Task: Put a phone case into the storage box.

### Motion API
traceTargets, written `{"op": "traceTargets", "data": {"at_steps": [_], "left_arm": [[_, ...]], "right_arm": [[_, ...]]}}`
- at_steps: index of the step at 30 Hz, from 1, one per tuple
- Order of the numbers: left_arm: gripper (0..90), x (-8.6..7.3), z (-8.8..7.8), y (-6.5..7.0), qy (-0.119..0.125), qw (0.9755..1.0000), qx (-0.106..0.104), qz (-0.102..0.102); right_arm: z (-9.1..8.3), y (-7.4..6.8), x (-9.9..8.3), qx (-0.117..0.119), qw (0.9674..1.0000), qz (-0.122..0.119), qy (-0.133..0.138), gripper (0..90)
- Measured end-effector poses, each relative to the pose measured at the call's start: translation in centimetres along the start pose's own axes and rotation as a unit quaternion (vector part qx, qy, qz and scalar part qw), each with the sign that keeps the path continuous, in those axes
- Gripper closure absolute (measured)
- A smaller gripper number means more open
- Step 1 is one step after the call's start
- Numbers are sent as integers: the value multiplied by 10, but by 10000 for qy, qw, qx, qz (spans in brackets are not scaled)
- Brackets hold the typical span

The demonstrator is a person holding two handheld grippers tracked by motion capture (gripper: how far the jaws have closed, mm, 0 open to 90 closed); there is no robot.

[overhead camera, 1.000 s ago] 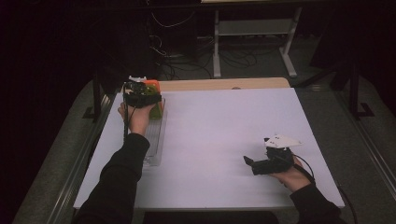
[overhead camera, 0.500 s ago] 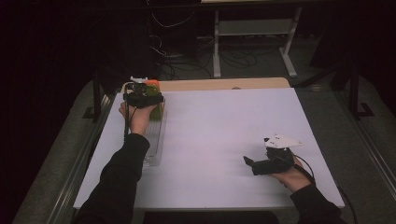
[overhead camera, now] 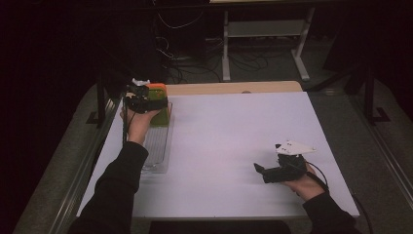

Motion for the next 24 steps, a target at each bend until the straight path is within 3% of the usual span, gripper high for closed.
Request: {"op": "traceTargets", "data": {"at_steps": [7,13,19,24], "left_arm": [[15,-6,-21,1,-29,9980,-622,142],[15,-13,-42,7,39,9922,-1180,408],[15,-25,-65,21,242,9829,-1697,669],[15,-38,-84,36,332,9714,-2179,888]], "right_arm": [[0,0,0,7,10000,-4,-7,0],[0,0,0,7,10000,15,-19,0],[1,-2,-1,65,10000,0,-51,0],[0,-3,0,119,9999,-44,-41,0]]}}
Point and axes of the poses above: each handheld gripper's, and its own axes: z roughly forward along the jaws, x roughly out of its top, y roughly to its right, the point moved 5 cm from there along z, roughly forward along the jaws, and after that the axes turned 2 degrees about z, right-handed, at the moved point
